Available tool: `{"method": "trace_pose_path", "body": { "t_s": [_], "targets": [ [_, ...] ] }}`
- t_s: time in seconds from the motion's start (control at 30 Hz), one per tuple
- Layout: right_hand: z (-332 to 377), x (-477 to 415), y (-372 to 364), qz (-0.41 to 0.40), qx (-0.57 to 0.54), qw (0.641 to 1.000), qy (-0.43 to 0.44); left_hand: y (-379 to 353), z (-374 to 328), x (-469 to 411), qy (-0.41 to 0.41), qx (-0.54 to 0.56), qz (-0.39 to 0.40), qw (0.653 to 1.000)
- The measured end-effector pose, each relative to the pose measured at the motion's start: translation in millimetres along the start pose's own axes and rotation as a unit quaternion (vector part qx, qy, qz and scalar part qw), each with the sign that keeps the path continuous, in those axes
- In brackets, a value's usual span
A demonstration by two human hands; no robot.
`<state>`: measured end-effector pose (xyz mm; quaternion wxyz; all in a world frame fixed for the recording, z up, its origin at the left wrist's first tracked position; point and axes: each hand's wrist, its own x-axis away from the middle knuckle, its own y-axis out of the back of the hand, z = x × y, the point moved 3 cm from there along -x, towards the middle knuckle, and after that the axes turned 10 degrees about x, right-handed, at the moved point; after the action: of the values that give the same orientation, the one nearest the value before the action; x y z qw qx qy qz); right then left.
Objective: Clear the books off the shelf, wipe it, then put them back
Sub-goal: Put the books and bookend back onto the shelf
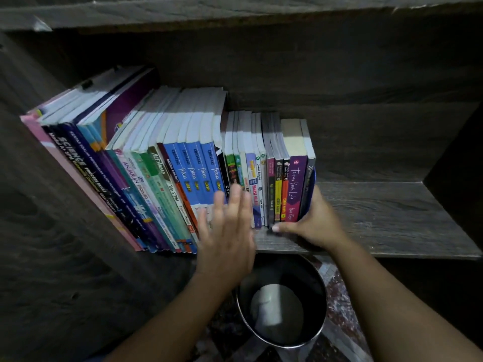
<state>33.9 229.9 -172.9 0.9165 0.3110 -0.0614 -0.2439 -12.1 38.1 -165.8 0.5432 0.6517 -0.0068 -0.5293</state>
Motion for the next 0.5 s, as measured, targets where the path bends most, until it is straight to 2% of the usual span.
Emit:
{"method": "trace_pose_path", "body": {
  "t_s": [0.07, 0.13, 0.27, 0.33, 0.37, 0.43, 0.5],
  "targets": [
    [7, 0, -3, -0.069, 0.025, 0.997, -0.006, 7, 19, -8, 0.059, -0.018, -0.056, 0.997],
    [11, -1, -7, -0.106, 0.026, 0.994, -0.008, 6, 40, -17, 0.099, 0.007, -0.070, 0.993],
    [14, 3, -11, -0.120, 0.007, 0.993, -0.010, -3, 59, -22, 0.057, 0.020, -0.059, 0.996],
    [23, 6, -8, -0.180, 0.044, 0.983, 0.014, -1, 57, -18, 0.057, 0.028, -0.080, 0.995],
    [31, 7, -5, -0.236, 0.113, 0.964, 0.057, 2, 58, -17, 0.064, 0.036, -0.101, 0.992],
    [52, 7, -6, -0.334, 0.293, 0.877, 0.182, 10, 69, -20, 0.073, 0.058, -0.147, 0.985],
    [72, 4, -19, -0.344, 0.403, 0.807, 0.262, 15, 85, -28, 0.055, 0.067, -0.183, 0.979]
  ]
}}
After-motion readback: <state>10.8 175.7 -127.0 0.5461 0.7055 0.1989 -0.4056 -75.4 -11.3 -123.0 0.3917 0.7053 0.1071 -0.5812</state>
